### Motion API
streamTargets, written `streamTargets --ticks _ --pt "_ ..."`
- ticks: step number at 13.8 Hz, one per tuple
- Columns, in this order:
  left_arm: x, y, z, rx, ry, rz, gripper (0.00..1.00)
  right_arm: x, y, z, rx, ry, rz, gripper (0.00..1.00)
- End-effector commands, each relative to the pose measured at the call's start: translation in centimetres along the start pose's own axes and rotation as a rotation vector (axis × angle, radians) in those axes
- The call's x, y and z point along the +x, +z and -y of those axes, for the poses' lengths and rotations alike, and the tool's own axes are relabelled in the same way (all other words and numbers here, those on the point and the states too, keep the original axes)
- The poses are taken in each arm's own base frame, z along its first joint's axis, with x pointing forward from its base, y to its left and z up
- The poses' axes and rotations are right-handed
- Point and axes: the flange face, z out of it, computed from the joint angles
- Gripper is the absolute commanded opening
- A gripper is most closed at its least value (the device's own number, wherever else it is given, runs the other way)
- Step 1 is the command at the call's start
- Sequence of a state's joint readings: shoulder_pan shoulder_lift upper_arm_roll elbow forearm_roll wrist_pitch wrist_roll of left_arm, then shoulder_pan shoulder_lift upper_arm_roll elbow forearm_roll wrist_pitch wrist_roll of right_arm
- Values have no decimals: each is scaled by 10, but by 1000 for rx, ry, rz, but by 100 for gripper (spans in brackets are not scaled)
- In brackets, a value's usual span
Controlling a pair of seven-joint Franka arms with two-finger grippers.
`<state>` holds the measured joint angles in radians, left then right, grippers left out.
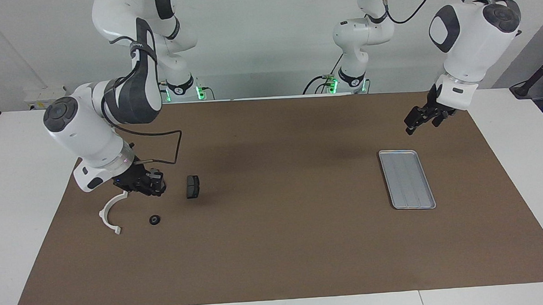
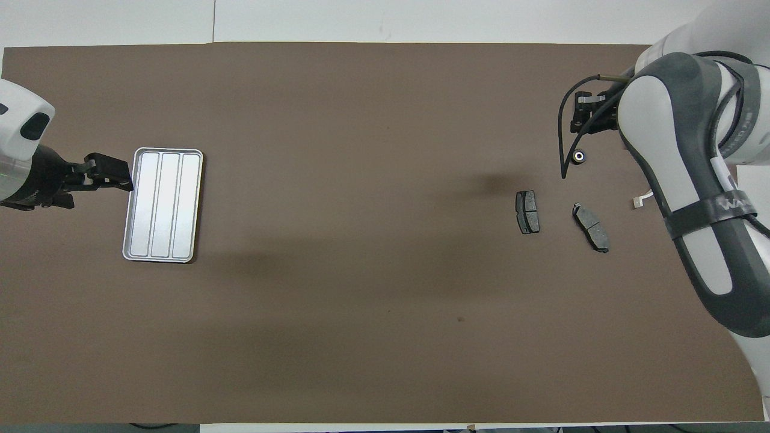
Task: Place bearing gear from tray to pile
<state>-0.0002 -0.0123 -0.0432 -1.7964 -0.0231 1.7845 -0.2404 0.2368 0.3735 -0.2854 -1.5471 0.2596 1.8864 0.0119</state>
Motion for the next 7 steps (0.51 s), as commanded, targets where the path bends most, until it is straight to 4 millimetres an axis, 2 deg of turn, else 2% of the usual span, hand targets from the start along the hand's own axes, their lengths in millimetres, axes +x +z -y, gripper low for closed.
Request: streamTargets --ticks 1,4,7 --pt "1 -1 0 -20 -2 -4 100 -11 7 -4 0 -23 -25 0" --pt "0 -2 0 -18 0 -6 100 -4 15 -8 -8 -18 -62 0" --pt "0 -2 0 -20 1 -6 100 3 33 -11 -41 -27 -78 0"
